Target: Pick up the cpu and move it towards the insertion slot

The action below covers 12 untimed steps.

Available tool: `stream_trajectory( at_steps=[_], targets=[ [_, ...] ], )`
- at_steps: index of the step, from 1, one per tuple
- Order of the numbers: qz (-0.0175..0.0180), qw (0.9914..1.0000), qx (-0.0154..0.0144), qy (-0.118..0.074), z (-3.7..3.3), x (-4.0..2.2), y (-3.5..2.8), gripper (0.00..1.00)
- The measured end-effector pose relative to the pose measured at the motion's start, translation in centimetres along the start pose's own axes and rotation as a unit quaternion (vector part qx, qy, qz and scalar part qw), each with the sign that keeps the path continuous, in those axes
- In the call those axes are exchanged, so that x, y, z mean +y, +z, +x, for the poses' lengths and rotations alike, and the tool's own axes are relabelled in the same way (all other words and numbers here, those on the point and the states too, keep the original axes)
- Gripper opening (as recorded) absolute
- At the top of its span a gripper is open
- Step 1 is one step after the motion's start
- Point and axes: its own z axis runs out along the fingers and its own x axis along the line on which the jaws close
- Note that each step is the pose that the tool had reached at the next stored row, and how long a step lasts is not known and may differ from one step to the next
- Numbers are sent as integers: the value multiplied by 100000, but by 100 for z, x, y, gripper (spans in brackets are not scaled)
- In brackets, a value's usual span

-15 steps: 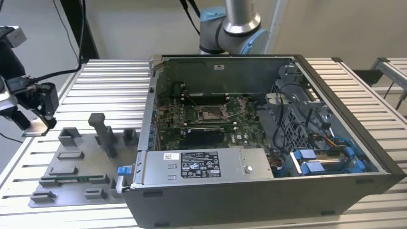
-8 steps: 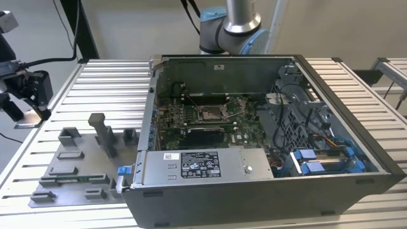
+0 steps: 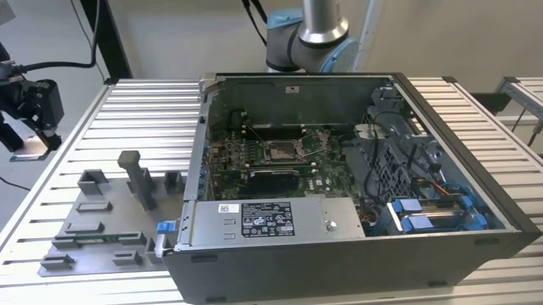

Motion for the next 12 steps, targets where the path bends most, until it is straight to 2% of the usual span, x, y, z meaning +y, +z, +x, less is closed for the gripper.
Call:
stream_trajectory(
  at_steps=[8, 12],
  targets=[
    [0, 100000, 0, -1, -4, 10, -256, 0],
    [-8, 100000, -12, -1, -4, 11, -298, 0]
  ],
)
